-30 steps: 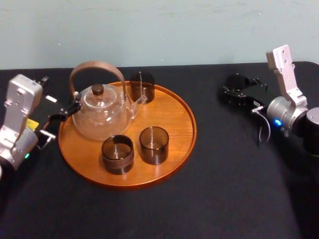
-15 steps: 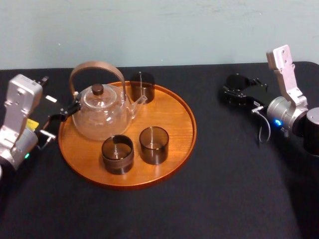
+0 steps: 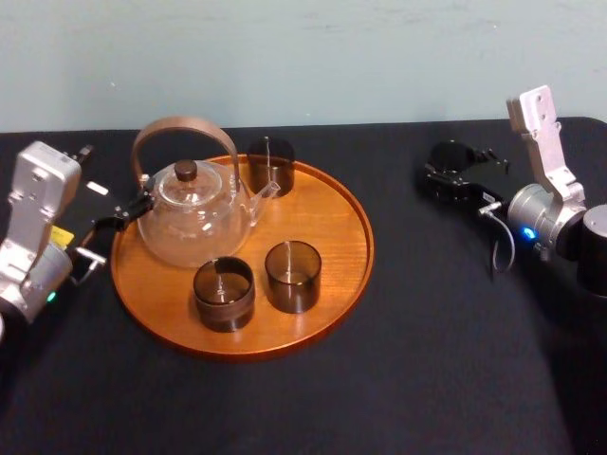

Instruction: Pick up the glass from the table and place it on the tray.

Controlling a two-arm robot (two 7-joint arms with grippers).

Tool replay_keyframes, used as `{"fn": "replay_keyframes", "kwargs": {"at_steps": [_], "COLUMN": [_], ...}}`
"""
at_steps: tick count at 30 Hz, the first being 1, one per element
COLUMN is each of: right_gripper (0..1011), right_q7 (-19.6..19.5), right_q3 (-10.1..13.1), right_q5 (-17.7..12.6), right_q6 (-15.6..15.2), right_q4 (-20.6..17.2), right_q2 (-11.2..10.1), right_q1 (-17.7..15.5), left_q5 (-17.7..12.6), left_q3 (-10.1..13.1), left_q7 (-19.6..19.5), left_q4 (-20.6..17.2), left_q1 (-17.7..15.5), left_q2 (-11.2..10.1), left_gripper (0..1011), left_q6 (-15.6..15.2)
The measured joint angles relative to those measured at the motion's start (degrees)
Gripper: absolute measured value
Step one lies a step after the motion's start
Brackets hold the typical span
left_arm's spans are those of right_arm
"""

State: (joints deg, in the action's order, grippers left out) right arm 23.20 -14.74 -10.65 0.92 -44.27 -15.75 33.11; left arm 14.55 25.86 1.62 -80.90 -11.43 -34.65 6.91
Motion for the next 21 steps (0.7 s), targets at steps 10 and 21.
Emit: {"fn": "replay_keyframes", "kwargs": {"at_steps": [10,21], "right_gripper": [905,905], "right_q7": [0.8,1.2], "right_q3": [0.8,1.1], "right_q5": [-0.6,-0.9], "right_q6": [-0.1,-0.7], "right_q4": [0.0,-0.8], "right_q2": [0.0,-0.2], "right_q1": [-0.3,-0.7], "left_q5": [0.0,0.0], "left_q3": [0.0,0.0], "left_q7": [0.0,0.0], "left_q4": [0.0,0.0], "left_q1": [0.0,0.0], "left_q2": [0.0,0.0], "left_gripper": [1009,1010], "left_q6": [0.0,0.0]}}
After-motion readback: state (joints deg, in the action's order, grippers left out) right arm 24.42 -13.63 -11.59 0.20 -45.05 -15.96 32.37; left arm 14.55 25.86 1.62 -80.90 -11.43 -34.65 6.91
